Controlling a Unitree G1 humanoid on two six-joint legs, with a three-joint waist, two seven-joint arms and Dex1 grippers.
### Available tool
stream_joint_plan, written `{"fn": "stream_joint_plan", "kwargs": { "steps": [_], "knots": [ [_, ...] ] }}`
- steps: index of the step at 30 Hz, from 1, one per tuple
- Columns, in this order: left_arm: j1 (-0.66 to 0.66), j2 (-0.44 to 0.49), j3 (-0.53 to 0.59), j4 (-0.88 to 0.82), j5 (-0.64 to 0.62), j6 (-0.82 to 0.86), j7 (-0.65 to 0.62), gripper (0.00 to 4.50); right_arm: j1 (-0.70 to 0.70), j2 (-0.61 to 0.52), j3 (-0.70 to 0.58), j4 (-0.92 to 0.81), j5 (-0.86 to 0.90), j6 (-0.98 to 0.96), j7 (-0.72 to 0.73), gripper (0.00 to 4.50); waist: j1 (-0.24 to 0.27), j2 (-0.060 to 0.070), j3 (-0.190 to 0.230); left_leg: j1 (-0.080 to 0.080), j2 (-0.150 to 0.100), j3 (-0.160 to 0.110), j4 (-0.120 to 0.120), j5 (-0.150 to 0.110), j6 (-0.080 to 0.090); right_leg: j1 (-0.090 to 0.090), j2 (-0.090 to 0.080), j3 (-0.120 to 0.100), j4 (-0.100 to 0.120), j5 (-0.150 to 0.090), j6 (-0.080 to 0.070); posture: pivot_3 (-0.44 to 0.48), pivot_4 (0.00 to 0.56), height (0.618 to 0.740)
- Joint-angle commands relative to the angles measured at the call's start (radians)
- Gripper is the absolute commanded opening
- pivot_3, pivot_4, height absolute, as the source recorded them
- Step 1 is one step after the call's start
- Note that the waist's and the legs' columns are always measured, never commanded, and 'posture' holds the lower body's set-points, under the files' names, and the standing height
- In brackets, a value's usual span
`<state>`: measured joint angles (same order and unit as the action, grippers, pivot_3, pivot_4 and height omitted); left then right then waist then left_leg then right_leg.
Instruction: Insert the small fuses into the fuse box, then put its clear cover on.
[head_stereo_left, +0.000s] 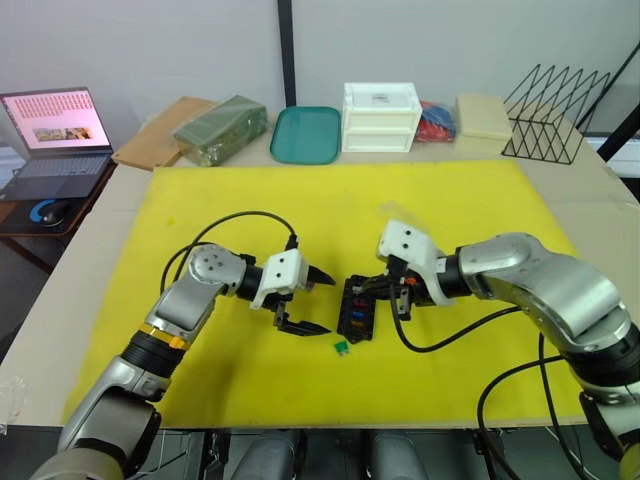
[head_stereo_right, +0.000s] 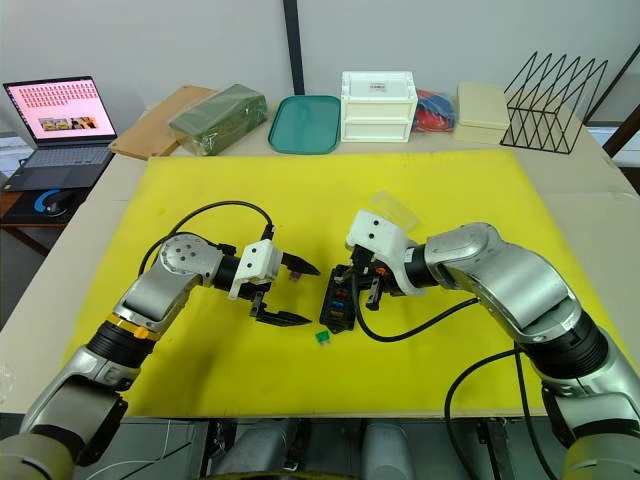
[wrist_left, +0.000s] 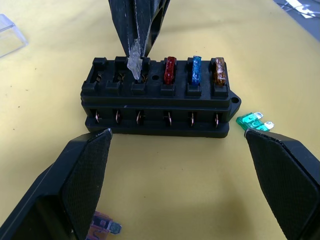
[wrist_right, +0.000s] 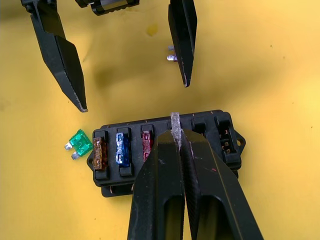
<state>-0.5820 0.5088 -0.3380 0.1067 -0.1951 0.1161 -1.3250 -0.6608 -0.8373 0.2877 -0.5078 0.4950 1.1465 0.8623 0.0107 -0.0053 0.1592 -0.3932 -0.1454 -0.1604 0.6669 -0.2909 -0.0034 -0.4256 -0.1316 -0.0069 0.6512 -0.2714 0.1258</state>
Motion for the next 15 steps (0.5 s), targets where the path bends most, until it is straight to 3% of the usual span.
{"fn": "stream_joint_plan", "kwargs": {
  "steps": [1,15],
  "knots": [
    [0.000,0.003,0.008,-0.015,0.001,-0.015,-0.001,4.47,0.002,-0.005,-0.010,-0.014,-0.005,-0.025,0.000,0.00,0.000,0.000,0.000,0.000,0.000,0.000,0.000,0.000,0.000,0.000,0.000,0.000,0.000,0.000,0.000,0.000,0.150,0.740],
    [0.004,0.002,0.008,-0.021,-0.002,-0.012,0.000,4.47,0.044,-0.025,0.022,0.002,-0.056,-0.083,0.004,0.00,0.000,0.000,0.000,0.000,0.000,0.000,0.000,0.000,0.000,0.000,0.000,0.000,0.000,0.000,0.000,0.000,0.150,0.740]
  ]
}}
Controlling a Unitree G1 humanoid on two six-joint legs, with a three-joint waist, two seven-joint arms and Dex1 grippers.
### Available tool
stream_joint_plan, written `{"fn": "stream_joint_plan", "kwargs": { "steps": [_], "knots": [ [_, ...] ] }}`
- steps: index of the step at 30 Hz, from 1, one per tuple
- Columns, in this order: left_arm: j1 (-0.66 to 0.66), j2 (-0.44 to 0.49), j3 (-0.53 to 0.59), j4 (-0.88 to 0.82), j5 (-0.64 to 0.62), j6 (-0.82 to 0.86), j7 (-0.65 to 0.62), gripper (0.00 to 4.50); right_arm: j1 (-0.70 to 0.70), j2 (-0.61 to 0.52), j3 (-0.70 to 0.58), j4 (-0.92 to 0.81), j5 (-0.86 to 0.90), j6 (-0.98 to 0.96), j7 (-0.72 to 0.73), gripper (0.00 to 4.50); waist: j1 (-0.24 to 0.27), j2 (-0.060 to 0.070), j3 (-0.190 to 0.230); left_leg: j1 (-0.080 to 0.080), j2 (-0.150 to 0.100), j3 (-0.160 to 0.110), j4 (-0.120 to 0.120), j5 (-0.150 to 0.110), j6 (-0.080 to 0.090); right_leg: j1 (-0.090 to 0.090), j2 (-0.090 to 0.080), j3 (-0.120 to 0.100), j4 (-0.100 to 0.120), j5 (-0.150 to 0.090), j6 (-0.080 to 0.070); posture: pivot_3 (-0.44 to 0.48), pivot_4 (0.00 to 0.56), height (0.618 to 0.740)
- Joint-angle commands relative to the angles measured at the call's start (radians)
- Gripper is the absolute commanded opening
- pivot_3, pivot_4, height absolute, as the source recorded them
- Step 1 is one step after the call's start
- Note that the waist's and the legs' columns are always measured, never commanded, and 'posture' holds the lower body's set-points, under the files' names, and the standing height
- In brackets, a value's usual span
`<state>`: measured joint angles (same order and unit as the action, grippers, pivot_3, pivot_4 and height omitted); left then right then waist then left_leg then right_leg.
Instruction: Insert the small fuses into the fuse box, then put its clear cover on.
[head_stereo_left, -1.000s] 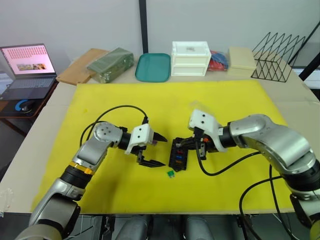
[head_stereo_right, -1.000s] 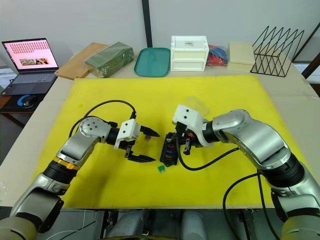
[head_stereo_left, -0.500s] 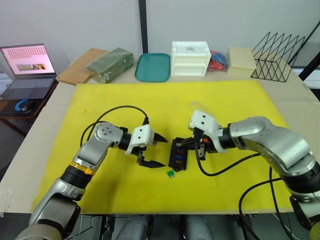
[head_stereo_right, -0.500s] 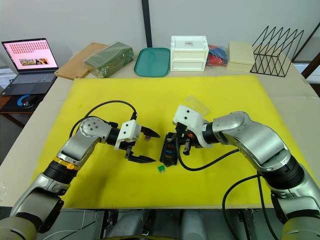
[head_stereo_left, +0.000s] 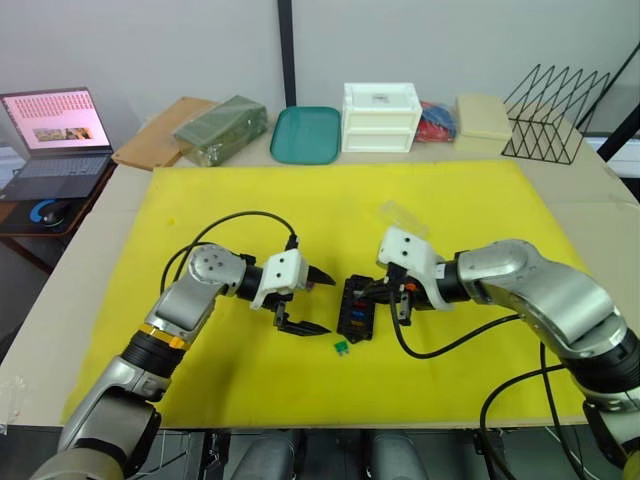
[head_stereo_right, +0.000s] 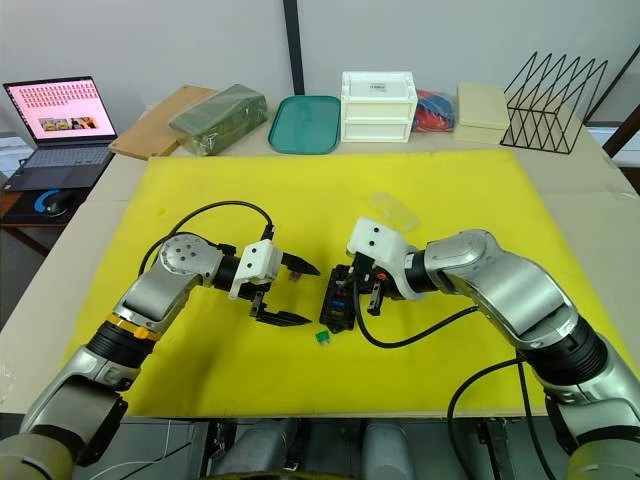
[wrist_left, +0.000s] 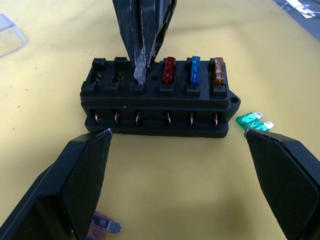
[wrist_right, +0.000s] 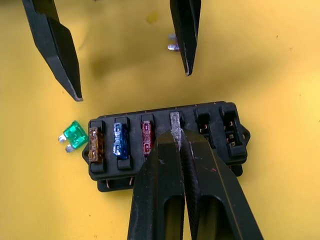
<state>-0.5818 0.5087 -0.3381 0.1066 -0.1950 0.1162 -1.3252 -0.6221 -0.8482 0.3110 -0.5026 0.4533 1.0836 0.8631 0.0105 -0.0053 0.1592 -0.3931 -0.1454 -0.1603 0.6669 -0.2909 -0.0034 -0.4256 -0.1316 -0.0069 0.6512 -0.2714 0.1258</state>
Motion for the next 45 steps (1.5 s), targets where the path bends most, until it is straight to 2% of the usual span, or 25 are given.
{"fn": "stream_joint_plan", "kwargs": {
  "steps": [1,7,17,45],
  "knots": [
    [0.004,0.001,0.008,-0.022,-0.002,-0.012,0.000,4.47,0.007,-0.015,-0.001,-0.002,-0.017,-0.023,0.005,0.00,0.000,0.000,0.000,0.000,0.000,0.000,0.000,0.000,0.000,0.000,0.000,0.000,0.000,0.000,0.000,0.000,0.150,0.740],
    [0.006,0.003,0.008,-0.026,-0.005,-0.009,-0.002,4.47,0.017,-0.017,-0.002,0.003,-0.039,-0.051,0.008,0.00,0.000,0.000,0.000,0.000,0.000,0.000,0.000,0.000,0.000,0.000,0.000,0.000,0.000,0.000,0.000,0.000,0.150,0.740],
    [0.009,0.003,0.009,-0.033,-0.007,-0.004,-0.004,4.47,-0.023,0.019,-0.084,-0.016,0.038,-0.001,0.006,0.00,0.000,0.000,0.000,0.000,0.000,0.000,0.000,0.000,0.000,0.000,0.000,0.000,0.000,0.000,0.000,0.000,0.150,0.740],
    [0.012,-0.003,0.009,-0.042,-0.009,-0.003,0.001,4.47,0.037,0.003,-0.036,-0.011,-0.008,-0.040,-0.005,0.00,0.000,0.000,0.000,0.000,0.000,0.000,0.000,0.000,0.000,0.000,0.000,0.000,0.000,0.000,0.000,0.000,0.150,0.740]
  ]
}}
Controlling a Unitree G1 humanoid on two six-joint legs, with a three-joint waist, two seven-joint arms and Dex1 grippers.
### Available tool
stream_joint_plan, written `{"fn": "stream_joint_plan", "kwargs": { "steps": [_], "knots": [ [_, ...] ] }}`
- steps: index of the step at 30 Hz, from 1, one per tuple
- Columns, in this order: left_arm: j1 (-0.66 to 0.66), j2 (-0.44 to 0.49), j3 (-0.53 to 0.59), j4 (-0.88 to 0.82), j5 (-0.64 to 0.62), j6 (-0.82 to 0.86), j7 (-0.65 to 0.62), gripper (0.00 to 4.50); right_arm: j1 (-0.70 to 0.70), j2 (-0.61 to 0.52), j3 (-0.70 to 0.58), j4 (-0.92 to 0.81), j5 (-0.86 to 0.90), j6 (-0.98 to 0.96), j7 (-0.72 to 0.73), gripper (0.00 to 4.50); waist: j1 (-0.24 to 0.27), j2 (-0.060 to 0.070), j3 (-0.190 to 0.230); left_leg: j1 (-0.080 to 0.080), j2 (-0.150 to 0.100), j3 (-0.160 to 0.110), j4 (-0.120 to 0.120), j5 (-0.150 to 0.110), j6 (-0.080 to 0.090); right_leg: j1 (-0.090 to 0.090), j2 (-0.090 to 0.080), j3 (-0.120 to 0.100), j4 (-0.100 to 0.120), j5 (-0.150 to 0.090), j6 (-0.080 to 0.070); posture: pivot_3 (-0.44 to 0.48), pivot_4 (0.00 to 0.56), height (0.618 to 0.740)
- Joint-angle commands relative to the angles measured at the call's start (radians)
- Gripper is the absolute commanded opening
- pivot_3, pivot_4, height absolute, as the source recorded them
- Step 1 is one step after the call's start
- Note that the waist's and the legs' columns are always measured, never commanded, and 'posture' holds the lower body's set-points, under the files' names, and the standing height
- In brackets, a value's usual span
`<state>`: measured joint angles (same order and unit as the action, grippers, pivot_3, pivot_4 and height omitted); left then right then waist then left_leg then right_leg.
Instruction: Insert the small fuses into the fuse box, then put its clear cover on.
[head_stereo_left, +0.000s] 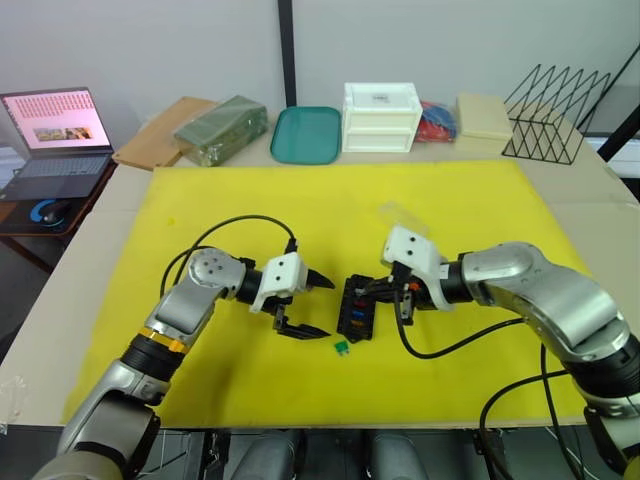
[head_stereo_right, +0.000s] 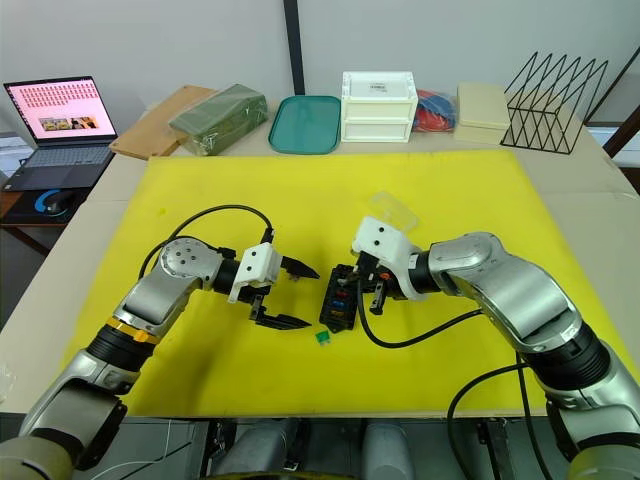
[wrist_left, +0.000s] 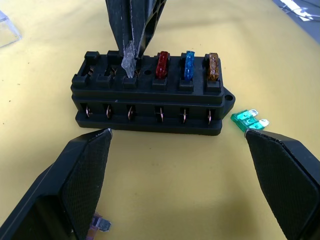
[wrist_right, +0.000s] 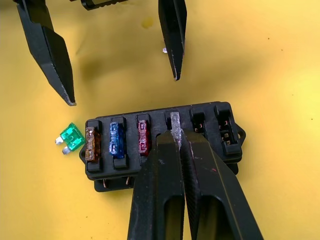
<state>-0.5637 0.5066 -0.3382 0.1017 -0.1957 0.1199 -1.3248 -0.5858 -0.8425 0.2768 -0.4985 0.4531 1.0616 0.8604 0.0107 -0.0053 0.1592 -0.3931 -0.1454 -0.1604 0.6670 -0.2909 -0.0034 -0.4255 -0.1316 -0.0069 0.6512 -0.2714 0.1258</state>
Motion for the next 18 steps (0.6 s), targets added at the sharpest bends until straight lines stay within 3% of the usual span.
{"fn": "stream_joint_plan", "kwargs": {
  "steps": [1,18],
  "knots": [
    [-0.005,-0.001,0.009,-0.037,-0.008,-0.007,0.001,4.47,0.003,-0.001,0.000,-0.014,-0.010,-0.020,-0.003,0.00,0.000,0.000,0.000,0.000,0.000,0.000,0.000,0.000,0.000,0.000,0.000,0.000,0.000,0.000,0.000,0.000,0.150,0.740],
    [0.004,0.001,0.008,-0.044,-0.004,-0.006,0.010,4.47,0.060,-0.013,0.105,0.052,-0.114,-0.088,0.009,0.00,0.000,0.000,-0.002,0.001,0.000,0.000,0.000,0.000,0.000,0.001,0.000,0.000,0.000,0.000,0.000,0.000,0.150,0.740]
  ]
}}
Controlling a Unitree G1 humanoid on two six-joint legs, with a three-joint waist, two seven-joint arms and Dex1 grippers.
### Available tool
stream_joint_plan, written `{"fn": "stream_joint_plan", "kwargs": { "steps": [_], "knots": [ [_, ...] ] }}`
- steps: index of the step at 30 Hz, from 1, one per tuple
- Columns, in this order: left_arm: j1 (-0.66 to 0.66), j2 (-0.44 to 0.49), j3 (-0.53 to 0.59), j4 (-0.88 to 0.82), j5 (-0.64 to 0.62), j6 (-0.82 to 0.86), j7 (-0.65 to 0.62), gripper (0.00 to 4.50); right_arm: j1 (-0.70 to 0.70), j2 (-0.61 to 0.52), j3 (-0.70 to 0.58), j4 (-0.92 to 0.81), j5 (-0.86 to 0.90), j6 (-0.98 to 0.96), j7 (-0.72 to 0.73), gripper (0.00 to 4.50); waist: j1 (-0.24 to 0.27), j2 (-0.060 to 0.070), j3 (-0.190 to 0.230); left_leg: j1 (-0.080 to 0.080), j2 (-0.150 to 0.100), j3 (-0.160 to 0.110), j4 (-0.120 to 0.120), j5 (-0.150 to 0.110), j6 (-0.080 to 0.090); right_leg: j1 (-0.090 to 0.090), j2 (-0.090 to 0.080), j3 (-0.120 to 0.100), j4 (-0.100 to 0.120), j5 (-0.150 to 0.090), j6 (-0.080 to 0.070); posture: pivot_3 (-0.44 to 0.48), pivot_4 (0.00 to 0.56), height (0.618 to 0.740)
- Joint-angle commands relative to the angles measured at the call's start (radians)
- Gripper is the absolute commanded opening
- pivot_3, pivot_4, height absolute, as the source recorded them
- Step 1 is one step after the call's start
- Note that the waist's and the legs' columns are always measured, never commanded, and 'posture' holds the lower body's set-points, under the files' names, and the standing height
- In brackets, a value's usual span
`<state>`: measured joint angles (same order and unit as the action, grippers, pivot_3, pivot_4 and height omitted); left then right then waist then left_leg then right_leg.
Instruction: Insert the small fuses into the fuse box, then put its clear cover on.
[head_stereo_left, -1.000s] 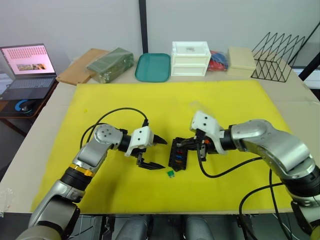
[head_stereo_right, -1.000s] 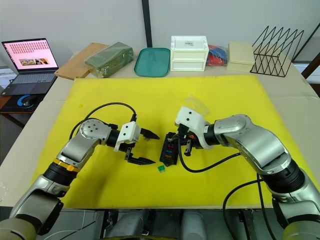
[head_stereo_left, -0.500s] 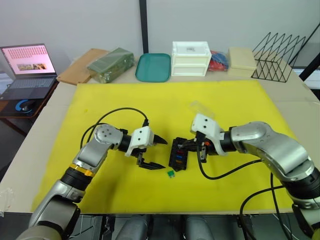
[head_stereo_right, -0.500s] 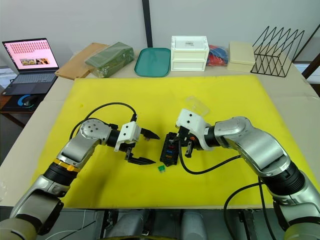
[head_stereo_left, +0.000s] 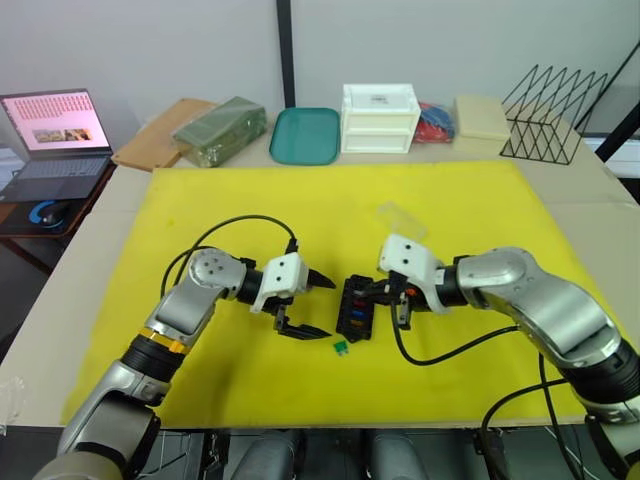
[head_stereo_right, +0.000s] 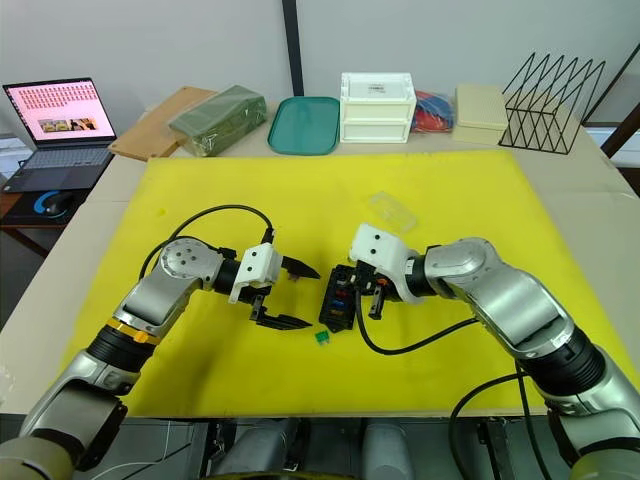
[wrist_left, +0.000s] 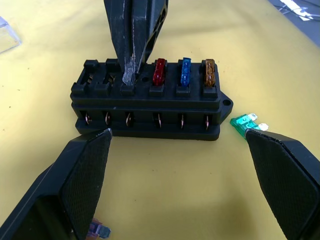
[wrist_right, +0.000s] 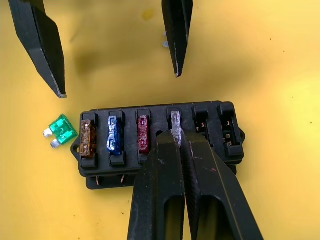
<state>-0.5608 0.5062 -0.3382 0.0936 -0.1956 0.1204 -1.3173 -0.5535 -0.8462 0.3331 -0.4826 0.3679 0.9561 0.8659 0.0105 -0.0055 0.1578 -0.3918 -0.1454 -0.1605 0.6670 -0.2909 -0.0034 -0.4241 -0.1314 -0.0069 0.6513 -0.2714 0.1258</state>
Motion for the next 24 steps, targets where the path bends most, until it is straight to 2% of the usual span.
{"fn": "stream_joint_plan", "kwargs": {
  "steps": [1,4,7,10,19,22,24],
  "knots": [
    [0.001,0.001,0.008,-0.036,-0.004,-0.006,0.003,4.47,0.025,-0.007,0.043,0.038,-0.026,0.019,0.007,0.00,0.000,0.000,0.000,0.000,0.000,0.000,0.000,0.000,0.000,0.000,0.000,0.000,0.000,0.000,0.000,0.000,0.150,0.740],
    [0.004,0.003,0.008,-0.037,-0.004,-0.007,0.005,4.47,0.018,-0.009,0.027,0.032,-0.020,0.014,0.018,0.00,0.000,0.000,0.000,0.000,0.000,0.000,0.000,0.000,0.000,0.000,0.000,0.000,0.000,0.000,0.000,0.000,0.150,0.740],
    [0.006,0.004,0.010,-0.036,-0.003,-0.008,0.007,4.50,0.006,-0.011,0.002,0.017,0.001,0.030,0.029,0.75,0.000,0.000,0.000,0.000,0.000,0.000,0.000,0.000,0.000,0.000,0.000,0.000,0.000,0.000,0.000,0.000,0.150,0.740],
    [0.008,0.005,0.010,-0.035,-0.003,-0.010,0.008,4.50,-0.017,0.008,-0.039,0.004,0.027,0.051,0.026,1.69,0.000,0.000,0.000,0.000,0.000,0.000,0.000,0.000,0.000,0.000,0.000,0.000,0.000,0.000,0.000,0.000,0.150,0.740],
    [0.003,0.005,0.015,-0.008,0.001,-0.026,0.009,4.50,-0.071,0.030,-0.123,-0.028,0.093,0.084,0.023,1.69,0.000,0.000,0.000,-0.001,0.000,0.000,0.000,0.000,0.000,0.000,0.000,0.000,0.000,0.000,0.000,0.000,0.150,0.740],
    [0.003,0.006,0.017,-0.002,0.001,-0.030,0.011,4.50,-0.071,0.035,-0.126,-0.029,0.103,0.078,0.022,1.10,0.000,0.000,0.000,-0.001,0.000,0.000,0.000,0.000,0.000,0.000,0.000,0.000,0.000,0.000,0.000,0.000,0.150,0.740],
    [0.003,0.007,0.019,0.000,0.000,-0.032,0.013,4.50,-0.070,0.037,-0.124,-0.028,0.107,0.076,0.023,0.45,0.000,0.000,0.000,-0.001,0.000,0.000,0.000,0.000,0.000,0.000,0.000,0.000,0.000,0.000,0.000,0.000,0.150,0.740]
  ]
}}
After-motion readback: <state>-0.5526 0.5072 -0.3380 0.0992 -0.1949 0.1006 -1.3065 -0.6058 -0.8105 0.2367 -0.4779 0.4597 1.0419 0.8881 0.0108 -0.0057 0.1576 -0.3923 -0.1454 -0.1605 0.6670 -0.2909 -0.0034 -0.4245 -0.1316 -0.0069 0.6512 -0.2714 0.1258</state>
